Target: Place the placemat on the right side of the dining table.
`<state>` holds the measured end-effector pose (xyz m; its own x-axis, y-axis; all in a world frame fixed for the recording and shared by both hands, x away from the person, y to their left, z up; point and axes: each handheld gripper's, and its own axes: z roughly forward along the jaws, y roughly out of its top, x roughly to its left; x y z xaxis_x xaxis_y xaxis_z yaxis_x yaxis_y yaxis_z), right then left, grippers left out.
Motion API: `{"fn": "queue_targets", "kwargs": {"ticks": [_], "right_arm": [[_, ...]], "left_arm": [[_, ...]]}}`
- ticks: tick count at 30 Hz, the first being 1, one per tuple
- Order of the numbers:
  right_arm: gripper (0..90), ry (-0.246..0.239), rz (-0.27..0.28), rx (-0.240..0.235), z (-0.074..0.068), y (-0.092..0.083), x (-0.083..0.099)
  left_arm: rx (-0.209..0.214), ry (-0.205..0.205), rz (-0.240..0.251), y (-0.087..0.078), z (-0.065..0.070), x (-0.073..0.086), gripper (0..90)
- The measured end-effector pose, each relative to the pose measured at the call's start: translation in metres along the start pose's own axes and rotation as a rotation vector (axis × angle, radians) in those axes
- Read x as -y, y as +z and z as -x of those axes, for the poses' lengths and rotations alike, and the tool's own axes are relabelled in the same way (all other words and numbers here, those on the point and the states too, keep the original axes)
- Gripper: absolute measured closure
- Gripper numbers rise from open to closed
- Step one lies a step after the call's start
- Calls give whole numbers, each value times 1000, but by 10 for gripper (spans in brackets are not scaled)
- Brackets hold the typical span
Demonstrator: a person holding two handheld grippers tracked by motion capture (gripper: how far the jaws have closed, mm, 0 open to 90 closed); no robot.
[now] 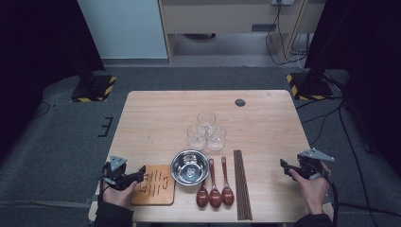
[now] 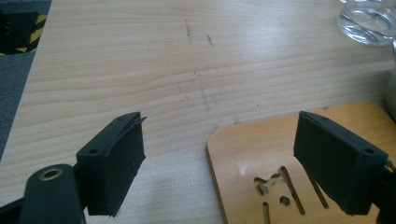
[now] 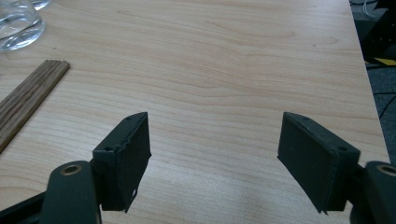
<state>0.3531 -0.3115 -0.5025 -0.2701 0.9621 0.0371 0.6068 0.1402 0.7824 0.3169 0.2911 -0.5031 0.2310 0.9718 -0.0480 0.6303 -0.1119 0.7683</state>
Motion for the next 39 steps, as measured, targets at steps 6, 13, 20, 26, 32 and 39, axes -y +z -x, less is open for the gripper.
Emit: {"fn": "queue_targets", "kwargs": {"ticks": [6,13,20,26,32,39], "right_arm": [[260,-12,13,-4,-7,-3,-3],[259,-30,18,-24,-17,-5,-7],[259,-49,11,-51,-27,-3,-10],[259,-49,3,-55,-28,-2,-10],[259,-48,10,-58,-29,-4,-11],[259,-47,13,-63,-29,-4,-12]], "left_arm": [[0,17,-6,1,5,1,130],[12,48,-31,6,13,3,115],[11,57,-52,12,17,5,91],[10,61,-67,19,21,5,71],[4,54,-79,26,22,3,65],[10,41,-87,32,23,3,49]]}}
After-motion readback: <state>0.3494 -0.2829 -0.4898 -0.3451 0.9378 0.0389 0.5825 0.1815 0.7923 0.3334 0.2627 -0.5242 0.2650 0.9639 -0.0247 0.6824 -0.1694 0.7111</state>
